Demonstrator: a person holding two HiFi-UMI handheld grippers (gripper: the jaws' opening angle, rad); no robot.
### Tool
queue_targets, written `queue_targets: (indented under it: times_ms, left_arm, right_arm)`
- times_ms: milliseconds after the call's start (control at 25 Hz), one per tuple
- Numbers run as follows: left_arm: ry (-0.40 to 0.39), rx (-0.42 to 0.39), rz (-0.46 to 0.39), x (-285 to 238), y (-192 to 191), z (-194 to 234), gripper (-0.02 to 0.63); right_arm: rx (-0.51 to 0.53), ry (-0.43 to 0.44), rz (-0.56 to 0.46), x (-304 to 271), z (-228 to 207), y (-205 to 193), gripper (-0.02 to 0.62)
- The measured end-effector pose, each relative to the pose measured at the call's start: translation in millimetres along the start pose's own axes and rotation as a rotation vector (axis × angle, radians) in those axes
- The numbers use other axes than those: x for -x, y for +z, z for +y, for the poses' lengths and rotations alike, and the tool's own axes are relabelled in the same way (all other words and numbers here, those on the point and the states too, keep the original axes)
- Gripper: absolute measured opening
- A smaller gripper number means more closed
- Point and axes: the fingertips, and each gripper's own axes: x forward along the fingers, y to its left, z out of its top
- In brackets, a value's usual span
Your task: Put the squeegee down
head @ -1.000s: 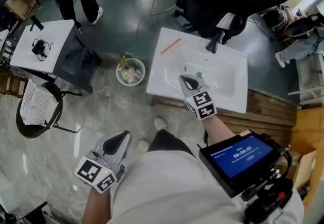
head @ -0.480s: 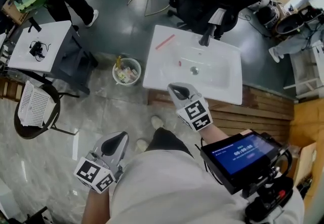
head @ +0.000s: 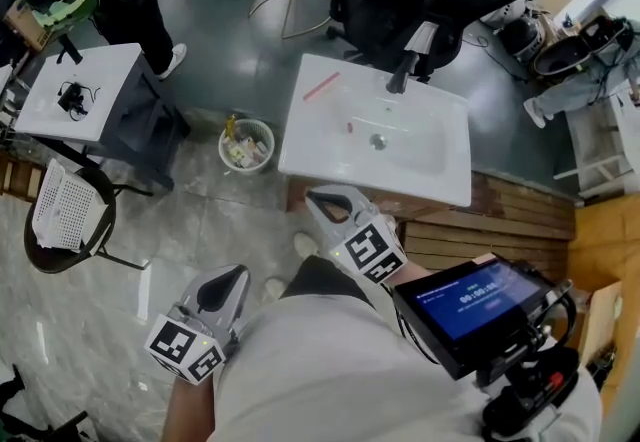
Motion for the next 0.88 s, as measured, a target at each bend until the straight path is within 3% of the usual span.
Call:
queue_targets:
  times_ms: [880]
  left_arm:
    - [0.026,0.019,-0.014,23.3,-3.5,4.4,0.006]
  right_arm:
    - [0.037,0.086,-0.065,-0.8,47.9,43.5,0.002]
